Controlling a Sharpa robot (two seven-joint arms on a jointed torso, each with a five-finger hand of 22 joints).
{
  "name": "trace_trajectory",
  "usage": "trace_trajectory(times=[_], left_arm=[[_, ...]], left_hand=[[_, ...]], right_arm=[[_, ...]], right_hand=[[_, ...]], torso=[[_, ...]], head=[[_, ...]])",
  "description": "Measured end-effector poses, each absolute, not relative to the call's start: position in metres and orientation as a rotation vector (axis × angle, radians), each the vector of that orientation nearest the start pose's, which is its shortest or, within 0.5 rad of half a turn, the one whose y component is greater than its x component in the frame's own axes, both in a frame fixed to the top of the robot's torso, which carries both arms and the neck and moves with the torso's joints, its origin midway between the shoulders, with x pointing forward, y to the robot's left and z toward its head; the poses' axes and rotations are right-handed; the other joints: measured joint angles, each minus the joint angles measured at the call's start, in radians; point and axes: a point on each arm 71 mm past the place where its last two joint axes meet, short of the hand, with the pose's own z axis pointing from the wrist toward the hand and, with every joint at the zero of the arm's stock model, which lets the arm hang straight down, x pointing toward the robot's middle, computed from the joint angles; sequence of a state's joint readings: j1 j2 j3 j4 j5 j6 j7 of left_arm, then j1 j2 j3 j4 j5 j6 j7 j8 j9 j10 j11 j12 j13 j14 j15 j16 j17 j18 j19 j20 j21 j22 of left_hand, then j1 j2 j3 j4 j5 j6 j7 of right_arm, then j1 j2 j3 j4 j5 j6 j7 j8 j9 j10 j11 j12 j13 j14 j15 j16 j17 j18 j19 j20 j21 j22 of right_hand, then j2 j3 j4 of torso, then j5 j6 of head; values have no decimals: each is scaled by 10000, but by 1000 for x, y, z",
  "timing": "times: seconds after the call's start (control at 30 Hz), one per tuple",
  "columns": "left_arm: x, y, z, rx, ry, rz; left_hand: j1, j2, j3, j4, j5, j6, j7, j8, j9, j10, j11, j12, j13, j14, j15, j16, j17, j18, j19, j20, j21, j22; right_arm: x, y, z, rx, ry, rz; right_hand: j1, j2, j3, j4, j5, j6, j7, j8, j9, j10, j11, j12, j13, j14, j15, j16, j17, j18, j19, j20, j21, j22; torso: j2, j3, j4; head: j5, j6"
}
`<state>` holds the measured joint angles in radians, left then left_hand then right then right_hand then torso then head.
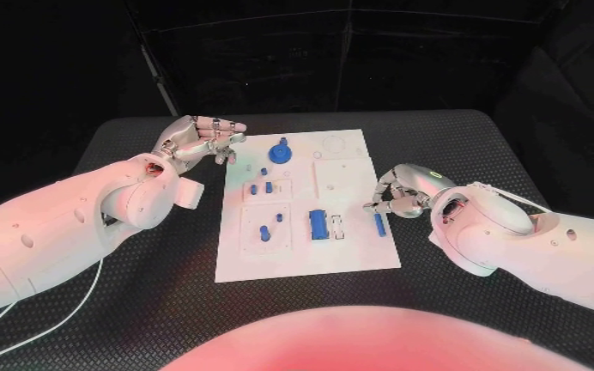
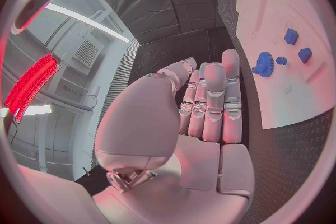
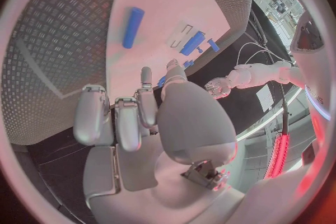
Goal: Assemble the parts on the task board
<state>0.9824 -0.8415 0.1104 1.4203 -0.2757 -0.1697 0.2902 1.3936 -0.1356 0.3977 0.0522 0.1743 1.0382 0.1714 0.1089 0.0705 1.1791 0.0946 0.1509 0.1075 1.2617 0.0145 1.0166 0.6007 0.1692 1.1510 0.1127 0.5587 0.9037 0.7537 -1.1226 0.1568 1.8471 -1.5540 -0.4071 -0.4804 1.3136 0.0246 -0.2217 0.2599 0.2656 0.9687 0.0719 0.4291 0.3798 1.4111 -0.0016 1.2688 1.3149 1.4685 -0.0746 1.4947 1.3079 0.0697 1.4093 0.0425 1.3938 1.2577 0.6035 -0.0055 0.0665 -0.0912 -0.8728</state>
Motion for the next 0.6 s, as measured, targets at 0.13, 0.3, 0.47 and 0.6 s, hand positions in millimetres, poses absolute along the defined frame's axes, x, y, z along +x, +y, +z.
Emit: trace_trajectory(times=[0.13, 0.3, 0.47, 0.6], left_arm=[[480, 232, -241, -10269, 16111, -14657], [480, 232, -241, -10271, 16112, -14654], [480, 232, -241, -10275, 16113, -14648], [480, 232, -241, -10280, 16113, -14633]], left_hand=[[0, 0, 0, 0, 0, 0, 0, 0, 0, 0, 0, 0, 0, 0, 0, 0, 0, 1, 0, 0, 0, 0], [0, 0, 0, 0, 0, 0, 0, 0, 0, 0, 0, 0, -1, 0, 0, 0, 0, 0, 0, 0, 0, 0], [0, 0, 0, 0, 0, 0, 0, 0, 0, 0, 0, 0, -1, 0, 0, 0, 1, 0, 0, 0, 0, 1], [0, 0, 0, 0, 0, 0, 0, -41, 1, 0, 0, 0, -1, 0, 0, 0, -4, 0, 0, 0, -37, -3]], right_arm=[[368, -272, -266, 2184, 18776, 3537], [368, -277, -266, 2039, 18888, 3272], [370, -280, -271, 1675, 19281, 2919], [370, -276, -275, 1362, 19614, 2812]], right_hand=[[0, 0, -52, 52, 0, 94, -1, -5, -2, 0, 0, -2, 0, 0, 0, 0, 0, 0, 0, 0, 0, 1], [-3, -4, -177, 176, -22, 161, -3, -56, -2, 0, 0, -2, 0, 0, 0, 0, -1, 0, 1, 0, 0, 6], [-156, -73, -312, 310, -236, 198, -40, -112, -2, 0, 1, -37, -60, 0, -1, -55, -1, 0, 1, 0, -55, -54], [-298, -214, -400, 311, -236, 226, -12, -112, -1, 0, 0, -116, -217, 0, -2, -107, -2, 0, 1, 0, -116, -119]], torso=[[0, 1, -14], [3, 10, -28], [4, 7, -6], [11, 6, -5]], head=[[-59, 0], [-144, 0], [-213, 0], [-213, 0]])
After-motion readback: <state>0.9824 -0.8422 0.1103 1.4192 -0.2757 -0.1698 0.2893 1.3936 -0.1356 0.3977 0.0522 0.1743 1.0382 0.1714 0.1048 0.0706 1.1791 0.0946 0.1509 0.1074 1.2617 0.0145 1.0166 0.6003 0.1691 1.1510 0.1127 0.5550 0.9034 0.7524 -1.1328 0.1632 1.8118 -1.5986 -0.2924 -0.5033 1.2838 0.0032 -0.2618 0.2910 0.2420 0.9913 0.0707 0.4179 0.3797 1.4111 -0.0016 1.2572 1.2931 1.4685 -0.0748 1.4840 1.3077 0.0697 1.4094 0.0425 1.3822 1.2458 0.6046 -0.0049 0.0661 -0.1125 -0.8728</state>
